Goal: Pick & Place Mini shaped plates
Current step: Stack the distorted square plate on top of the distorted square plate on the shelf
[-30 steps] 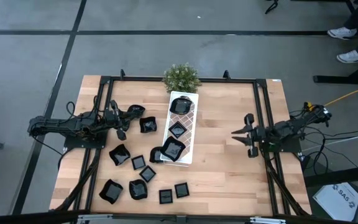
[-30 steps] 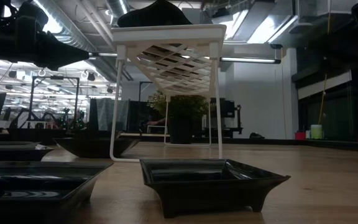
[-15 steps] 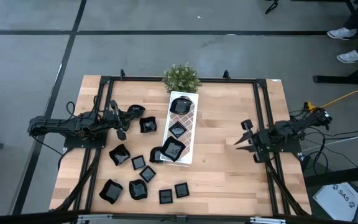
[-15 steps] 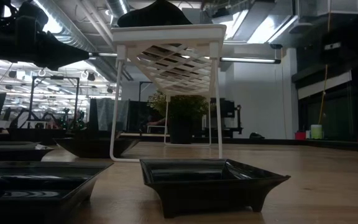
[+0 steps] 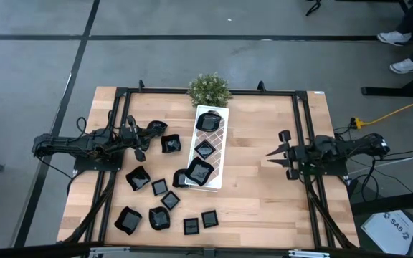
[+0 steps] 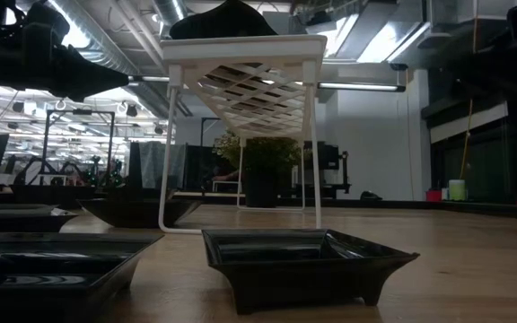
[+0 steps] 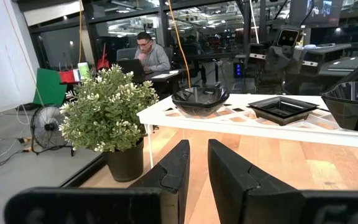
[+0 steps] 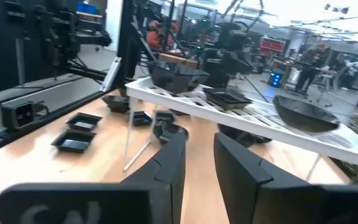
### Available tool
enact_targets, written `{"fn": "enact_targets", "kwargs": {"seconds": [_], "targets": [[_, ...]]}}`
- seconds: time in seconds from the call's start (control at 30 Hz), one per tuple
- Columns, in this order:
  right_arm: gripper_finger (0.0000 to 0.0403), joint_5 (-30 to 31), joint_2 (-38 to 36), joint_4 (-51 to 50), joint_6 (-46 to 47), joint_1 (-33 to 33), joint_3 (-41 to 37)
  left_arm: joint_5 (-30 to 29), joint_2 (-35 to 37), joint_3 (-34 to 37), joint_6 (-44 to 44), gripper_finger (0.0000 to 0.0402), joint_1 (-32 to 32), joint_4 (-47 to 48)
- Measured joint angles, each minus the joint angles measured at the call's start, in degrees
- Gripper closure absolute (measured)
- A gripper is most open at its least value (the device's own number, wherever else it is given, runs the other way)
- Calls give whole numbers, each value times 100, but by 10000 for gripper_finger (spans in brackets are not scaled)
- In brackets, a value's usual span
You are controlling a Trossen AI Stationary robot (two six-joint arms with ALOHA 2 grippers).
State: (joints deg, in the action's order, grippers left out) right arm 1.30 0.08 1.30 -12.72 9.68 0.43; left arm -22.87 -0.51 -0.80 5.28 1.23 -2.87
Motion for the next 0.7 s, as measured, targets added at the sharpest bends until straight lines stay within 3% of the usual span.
{"fn": "enact_targets", "kwargs": {"seconds": [0.27,0.53,0.7], "targets": [[318,49,4,-9,107,-468,0,0,0,0,0,349,0,0],[318,159,9,9,1082,-504,0,0,0,0,0,347,0,0],[318,161,9,9,1232,-504,0,0,0,0,0,350,0,0]]}}
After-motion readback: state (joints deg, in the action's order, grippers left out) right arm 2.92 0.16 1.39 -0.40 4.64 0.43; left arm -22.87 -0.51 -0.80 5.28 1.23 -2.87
